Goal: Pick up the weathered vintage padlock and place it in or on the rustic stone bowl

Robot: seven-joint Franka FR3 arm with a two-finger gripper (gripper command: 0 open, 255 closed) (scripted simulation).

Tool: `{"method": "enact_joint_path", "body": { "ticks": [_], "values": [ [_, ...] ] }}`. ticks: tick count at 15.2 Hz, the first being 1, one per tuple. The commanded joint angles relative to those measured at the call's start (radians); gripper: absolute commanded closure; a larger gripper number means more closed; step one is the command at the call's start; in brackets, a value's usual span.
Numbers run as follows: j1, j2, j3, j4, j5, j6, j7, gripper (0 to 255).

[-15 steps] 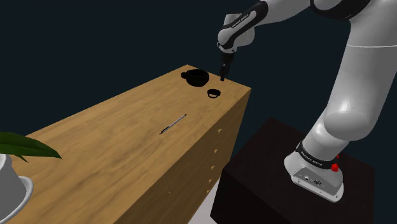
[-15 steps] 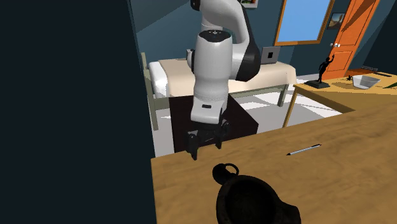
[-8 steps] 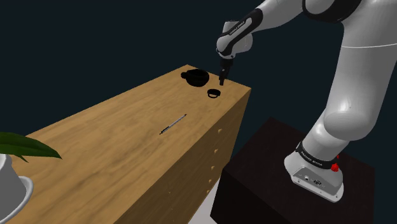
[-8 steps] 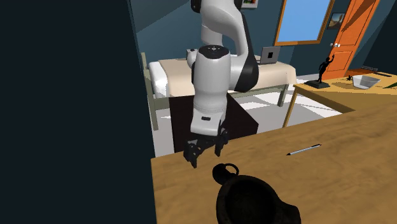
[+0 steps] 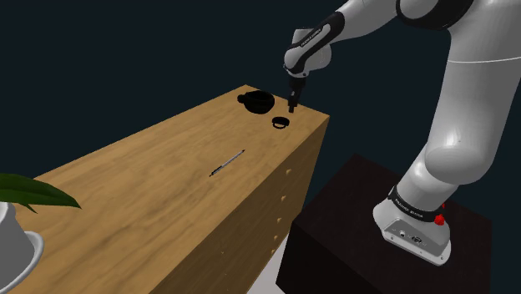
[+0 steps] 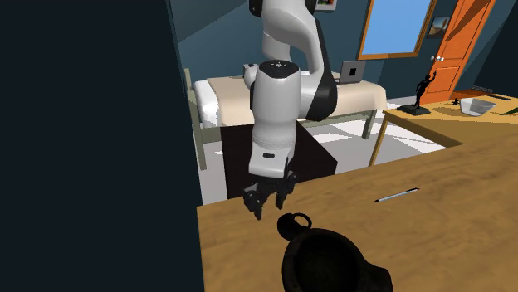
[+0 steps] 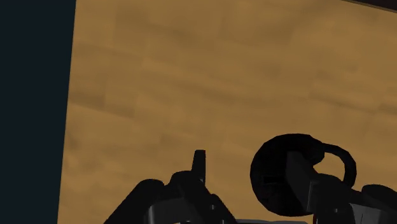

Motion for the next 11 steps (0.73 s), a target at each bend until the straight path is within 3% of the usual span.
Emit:
{"method": "enact_joint_path", "body": {
  "ticks": [1,9,10,11],
  "values": [
    [0.000,0.000,0.000,0.000,0.000,0.000,0.000,255],
    [0.000,0.000,0.000,0.000,0.000,0.000,0.000,255],
    [0.000,0.000,0.000,0.000,0.000,0.000,0.000,0],
    [0.006,0.012,0.013,0.006,0.010,0.003,-0.006,0]
  ]
}}
